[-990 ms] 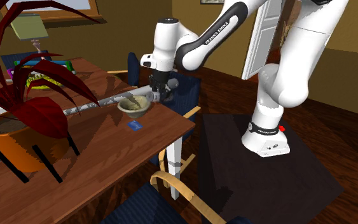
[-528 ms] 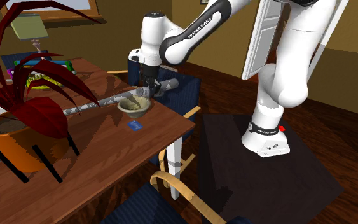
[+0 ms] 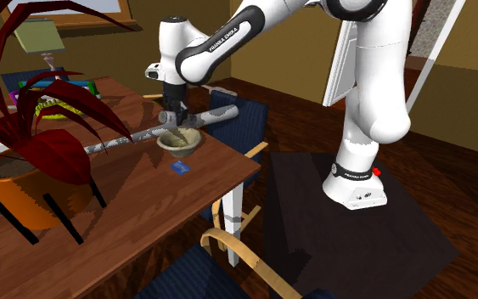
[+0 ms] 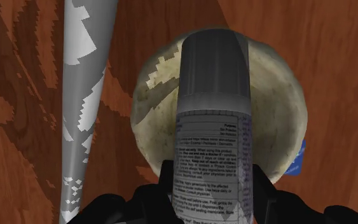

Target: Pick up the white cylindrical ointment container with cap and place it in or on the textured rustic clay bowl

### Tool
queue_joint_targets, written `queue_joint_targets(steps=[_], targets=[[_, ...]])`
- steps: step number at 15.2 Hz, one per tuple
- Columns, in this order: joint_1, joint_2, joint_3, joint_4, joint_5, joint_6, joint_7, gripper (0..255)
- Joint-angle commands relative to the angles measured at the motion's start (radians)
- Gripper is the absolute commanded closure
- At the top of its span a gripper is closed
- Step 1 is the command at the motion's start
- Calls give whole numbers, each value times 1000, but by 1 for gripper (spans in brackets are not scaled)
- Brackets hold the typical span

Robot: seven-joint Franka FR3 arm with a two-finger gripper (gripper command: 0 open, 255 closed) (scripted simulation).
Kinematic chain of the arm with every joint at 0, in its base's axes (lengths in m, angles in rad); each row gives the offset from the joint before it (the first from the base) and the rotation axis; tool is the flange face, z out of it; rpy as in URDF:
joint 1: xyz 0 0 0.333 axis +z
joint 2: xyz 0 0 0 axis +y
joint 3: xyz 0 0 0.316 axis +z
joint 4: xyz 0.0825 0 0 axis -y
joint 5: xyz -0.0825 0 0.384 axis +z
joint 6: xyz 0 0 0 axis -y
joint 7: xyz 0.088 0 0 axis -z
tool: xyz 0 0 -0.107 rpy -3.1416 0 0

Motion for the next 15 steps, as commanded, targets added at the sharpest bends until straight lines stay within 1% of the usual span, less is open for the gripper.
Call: queue_joint_targets(steps=[1, 13, 15], targets=[[-6, 46, 0, 53, 8, -6, -11, 255], [-8, 132, -2, 4, 3, 129, 5, 255], [-8, 132, -2, 4, 3, 129, 5, 255]])
